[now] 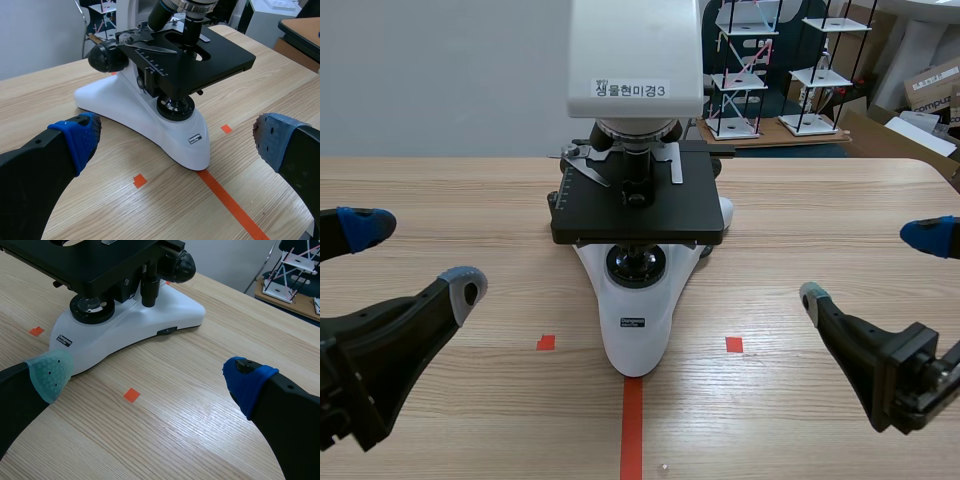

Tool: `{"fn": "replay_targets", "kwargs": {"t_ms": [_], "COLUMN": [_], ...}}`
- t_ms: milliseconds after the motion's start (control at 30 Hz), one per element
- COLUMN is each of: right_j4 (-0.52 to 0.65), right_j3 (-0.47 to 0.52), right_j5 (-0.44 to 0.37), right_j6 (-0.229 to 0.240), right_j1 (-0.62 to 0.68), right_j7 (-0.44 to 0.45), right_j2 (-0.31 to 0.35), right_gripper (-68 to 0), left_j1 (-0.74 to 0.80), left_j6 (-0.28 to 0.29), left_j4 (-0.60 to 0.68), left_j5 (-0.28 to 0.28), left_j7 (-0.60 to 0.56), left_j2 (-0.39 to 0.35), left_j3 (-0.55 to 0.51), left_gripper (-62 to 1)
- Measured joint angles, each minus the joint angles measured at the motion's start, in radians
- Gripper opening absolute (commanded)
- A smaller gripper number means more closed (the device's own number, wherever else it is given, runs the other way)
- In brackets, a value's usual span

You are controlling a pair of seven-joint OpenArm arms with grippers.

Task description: Point at the objective lens

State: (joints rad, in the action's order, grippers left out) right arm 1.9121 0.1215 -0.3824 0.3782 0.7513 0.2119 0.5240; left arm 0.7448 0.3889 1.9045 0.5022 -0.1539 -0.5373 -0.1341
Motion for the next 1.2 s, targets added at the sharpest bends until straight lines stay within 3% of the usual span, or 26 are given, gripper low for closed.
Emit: {"fn": "replay_targets", "kwargs": {"t_ms": [1200], "right_j4": [0.0], "right_j3": [0.0], "right_j5": [0.0], "right_j6": [0.0], "right_j1": [0.0], "right_j7": [0.0], "right_j2": [0.0], "right_gripper": [-0.8], "left_j1": [0.0], "left_j6": [-0.003], "left_j4": [0.0], "left_j5": [0.0], "left_j7": [-0.053], "left_j2": [-0.016], "left_j3": [0.0], "left_gripper": [1.4]}}
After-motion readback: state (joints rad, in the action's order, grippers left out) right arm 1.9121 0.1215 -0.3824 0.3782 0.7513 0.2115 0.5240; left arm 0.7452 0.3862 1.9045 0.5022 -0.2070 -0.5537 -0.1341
